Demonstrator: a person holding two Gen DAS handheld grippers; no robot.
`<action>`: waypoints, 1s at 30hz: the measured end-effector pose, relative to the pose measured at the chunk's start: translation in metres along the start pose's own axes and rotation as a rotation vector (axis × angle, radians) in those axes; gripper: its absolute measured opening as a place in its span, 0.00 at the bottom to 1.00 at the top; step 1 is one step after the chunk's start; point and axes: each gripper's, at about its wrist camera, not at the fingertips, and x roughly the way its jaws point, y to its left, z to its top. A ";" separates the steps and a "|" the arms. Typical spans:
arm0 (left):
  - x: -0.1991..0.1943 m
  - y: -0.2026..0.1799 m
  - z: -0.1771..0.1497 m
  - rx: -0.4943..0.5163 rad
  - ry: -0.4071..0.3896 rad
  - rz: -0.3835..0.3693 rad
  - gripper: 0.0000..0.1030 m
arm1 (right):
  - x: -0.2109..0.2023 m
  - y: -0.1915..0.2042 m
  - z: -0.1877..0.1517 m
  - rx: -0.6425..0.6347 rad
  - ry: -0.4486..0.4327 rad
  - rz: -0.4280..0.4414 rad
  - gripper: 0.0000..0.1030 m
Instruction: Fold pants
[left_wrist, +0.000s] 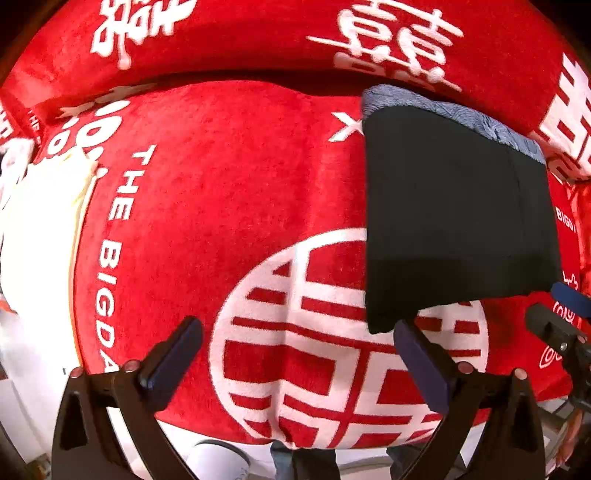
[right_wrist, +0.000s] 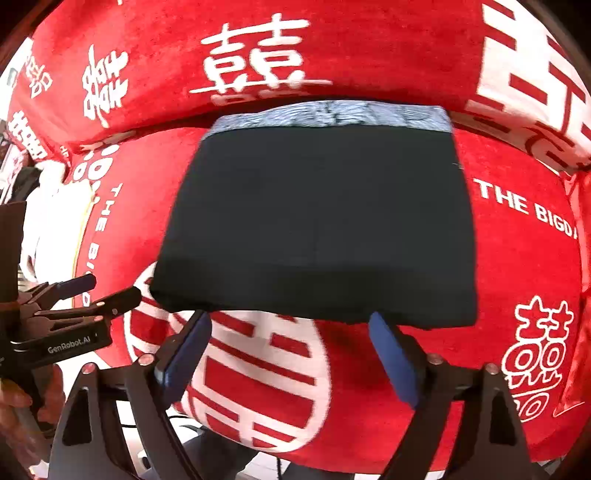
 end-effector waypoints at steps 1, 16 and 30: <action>0.000 0.003 0.000 -0.001 0.005 -0.001 1.00 | 0.001 0.004 0.001 -0.004 0.003 0.003 0.88; 0.003 0.025 0.003 0.015 0.021 0.016 1.00 | 0.007 0.024 0.004 0.042 0.036 0.026 0.88; 0.015 0.024 0.011 0.073 0.023 0.022 1.00 | 0.008 0.018 -0.016 0.124 0.033 0.034 0.88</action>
